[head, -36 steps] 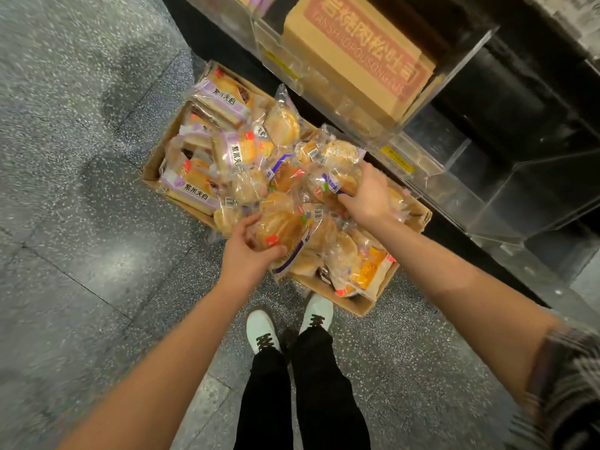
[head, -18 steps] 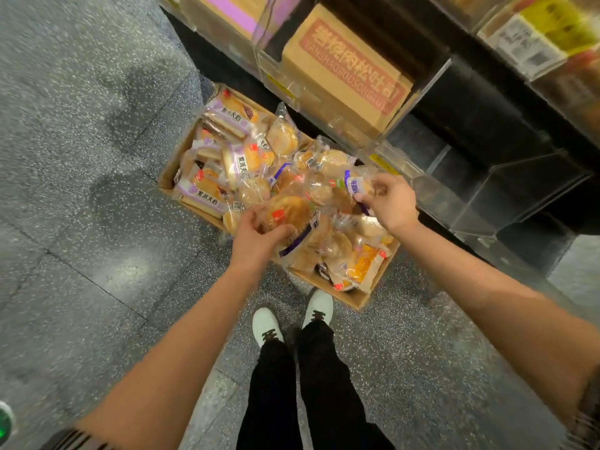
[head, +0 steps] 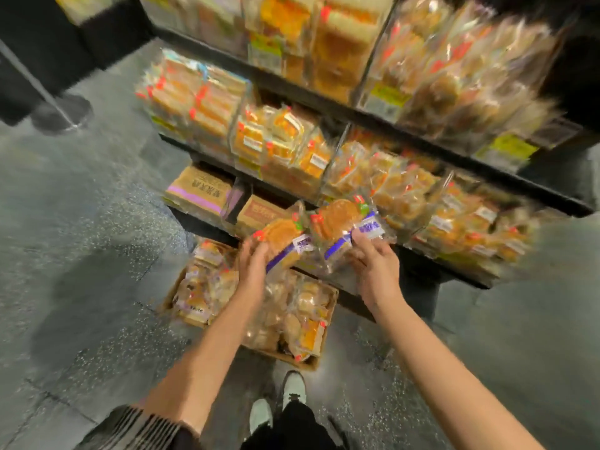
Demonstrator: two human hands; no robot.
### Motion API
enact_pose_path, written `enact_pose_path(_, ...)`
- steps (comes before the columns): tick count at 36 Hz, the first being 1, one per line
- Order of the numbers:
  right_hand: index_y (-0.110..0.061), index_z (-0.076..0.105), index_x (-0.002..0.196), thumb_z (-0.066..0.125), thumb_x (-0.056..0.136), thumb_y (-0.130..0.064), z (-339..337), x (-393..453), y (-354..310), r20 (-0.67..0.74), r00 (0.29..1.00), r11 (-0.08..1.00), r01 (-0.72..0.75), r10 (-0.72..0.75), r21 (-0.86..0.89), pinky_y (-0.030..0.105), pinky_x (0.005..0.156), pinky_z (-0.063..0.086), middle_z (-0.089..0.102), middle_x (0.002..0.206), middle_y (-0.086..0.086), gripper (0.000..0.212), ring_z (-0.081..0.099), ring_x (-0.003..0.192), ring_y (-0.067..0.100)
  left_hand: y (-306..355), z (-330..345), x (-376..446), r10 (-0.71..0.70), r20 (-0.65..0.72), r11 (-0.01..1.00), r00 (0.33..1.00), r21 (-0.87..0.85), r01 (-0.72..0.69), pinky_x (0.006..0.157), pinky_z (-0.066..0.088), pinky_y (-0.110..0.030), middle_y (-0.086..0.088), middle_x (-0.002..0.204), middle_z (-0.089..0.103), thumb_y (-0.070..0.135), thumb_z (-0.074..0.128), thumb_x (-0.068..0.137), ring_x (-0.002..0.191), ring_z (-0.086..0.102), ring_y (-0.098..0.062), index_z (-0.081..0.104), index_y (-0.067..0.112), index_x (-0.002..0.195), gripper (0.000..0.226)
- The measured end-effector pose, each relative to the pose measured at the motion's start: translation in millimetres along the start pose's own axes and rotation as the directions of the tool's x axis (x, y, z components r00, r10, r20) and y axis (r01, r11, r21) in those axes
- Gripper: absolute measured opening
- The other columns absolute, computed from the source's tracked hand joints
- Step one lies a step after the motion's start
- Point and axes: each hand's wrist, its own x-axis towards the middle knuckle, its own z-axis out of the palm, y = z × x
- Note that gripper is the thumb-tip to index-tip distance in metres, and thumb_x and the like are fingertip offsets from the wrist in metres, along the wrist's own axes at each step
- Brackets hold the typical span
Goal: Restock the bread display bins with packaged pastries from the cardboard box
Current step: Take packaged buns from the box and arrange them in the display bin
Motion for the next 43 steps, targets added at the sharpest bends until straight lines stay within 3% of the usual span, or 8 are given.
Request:
enact_pose_path(5, -0.011, 0.061, 0.090, 0.077, 0.073, -0.021, 0.2, -47.7, -72.9, 0.091, 0.988, 0.986, 0.110, -0.122, 0.128, 0.033, 0.078, 0.053, 0.069, 0.085, 0.010, 0.025, 0.067, 0.080, 0.020, 62.6, 45.0, -36.4, 0.014, 0.159, 0.994, 0.987, -0.106, 0.003, 0.074, 0.047, -0.032, -0.013, 0.115, 0.060, 0.009, 0.049, 0.092, 0.101, 0.058, -0.024, 0.046, 0.005, 0.134, 0.043)
enact_pose_path(11, -0.006, 0.052, 0.128, 0.087, 0.062, -0.027, -15.4, -69.8, -146.9, 0.049, 0.970, 0.965, 0.231, -0.239, 0.121, 0.037, 0.075, 0.058, 0.069, 0.110, 0.016, 0.077, 0.069, 0.094, 0.029, 127.0, 92.6, -75.7, 0.150, 0.346, 0.981, 0.926, -0.166, -0.097, 0.106, 0.040, -0.047, -0.006, 0.133, 0.056, 0.036, 0.085, 0.056, 0.122, 0.053, -0.026, 0.036, 0.018, 0.144, 0.102)
enact_pose_path(19, -0.010, 0.072, 0.090, 0.082, 0.072, -0.015, -69.6, -70.1, -227.3, 0.010, 0.972, 0.971, 0.236, -0.236, -0.030, 0.015, 0.055, 0.047, 0.073, 0.079, 0.000, 0.021, 0.068, 0.072, 0.009, 177.3, 170.3, -96.7, 0.294, 0.508, 0.956, 0.809, -0.146, -0.255, 0.099, 0.044, -0.037, -0.015, 0.126, 0.058, -0.003, 0.063, 0.084, 0.114, 0.054, -0.025, 0.037, 0.002, 0.140, 0.062)
enact_pose_path(24, -0.013, 0.055, 0.122, 0.089, 0.063, -0.017, -119.0, -32.2, -258.4, 0.018, 0.892, 0.847, 0.434, -0.451, -0.307, 0.019, 0.073, 0.053, 0.067, 0.107, 0.004, 0.069, 0.066, 0.095, 0.015, 189.8, 224.4, -100.7, 0.294, 0.614, 0.950, 0.732, -0.106, -0.293, 0.070, 0.052, -0.017, -0.002, 0.104, 0.061, 0.001, 0.070, 0.077, 0.087, 0.061, -0.012, 0.041, 0.011, 0.134, 0.065)
enact_pose_path(29, -0.012, 0.046, 0.132, 0.092, 0.057, -0.025, -168.1, 7.4, -292.2, 0.164, 0.843, 0.681, 0.515, -0.512, -0.520, 0.034, 0.095, 0.051, 0.062, 0.120, 0.002, 0.089, 0.062, 0.108, 0.015, 193.1, 284.2, -96.7, 0.295, 0.657, 0.935, 0.693, -0.051, -0.350, 0.084, 0.052, -0.029, -0.005, 0.117, 0.062, 0.033, 0.080, 0.051, 0.107, 0.061, -0.018, 0.040, 0.016, 0.139, 0.099)
enact_pose_path(32, -0.012, 0.044, 0.132, 0.091, 0.058, -0.023, -198.1, 30.9, -312.6, 0.180, 0.845, 0.642, 0.506, -0.504, -0.576, 0.032, 0.092, 0.051, 0.060, 0.117, 0.001, 0.088, 0.062, 0.104, 0.014, 185.4, 324.5, -92.4, 0.268, 0.662, 0.930, 0.700, 0.011, -0.367, 0.102, 0.043, -0.043, -0.003, 0.118, 0.061, 0.030, 0.081, 0.064, 0.120, 0.054, -0.027, 0.048, 0.023, 0.128, 0.072)
enact_pose_path(34, -0.013, 0.044, 0.130, 0.088, 0.064, -0.020, -216.3, 44.1, -323.6, 0.191, 0.853, 0.661, 0.502, -0.486, -0.558, 0.030, 0.089, 0.053, 0.060, 0.114, 0.000, 0.079, 0.063, 0.102, 0.013, 180.9, 352.8, -89.0, 0.280, 0.648, 0.925, 0.708, 0.016, -0.380, 0.100, 0.045, -0.040, 0.002, 0.116, 0.061, 0.014, 0.069, 0.083, 0.121, 0.054, -0.024, 0.049, 0.028, 0.118, 0.042)
enact_pose_path(43, -0.008, 0.055, 0.106, 0.078, 0.078, -0.022, -274.6, 98.1, -358.0, 0.160, 0.930, 0.858, 0.368, -0.332, -0.358, 0.025, 0.055, 0.054, 0.069, 0.101, 0.015, 0.039, 0.071, 0.083, 0.023, 182.2, 444.9, -73.6, 0.345, 0.528, 0.876, 0.776, 0.116, -0.469, 0.087, 0.039, -0.022, 0.005, 0.128, 0.047, 0.019, 0.065, 0.088, 0.110, 0.044, -0.007, 0.033, 0.015, 0.144, 0.065)
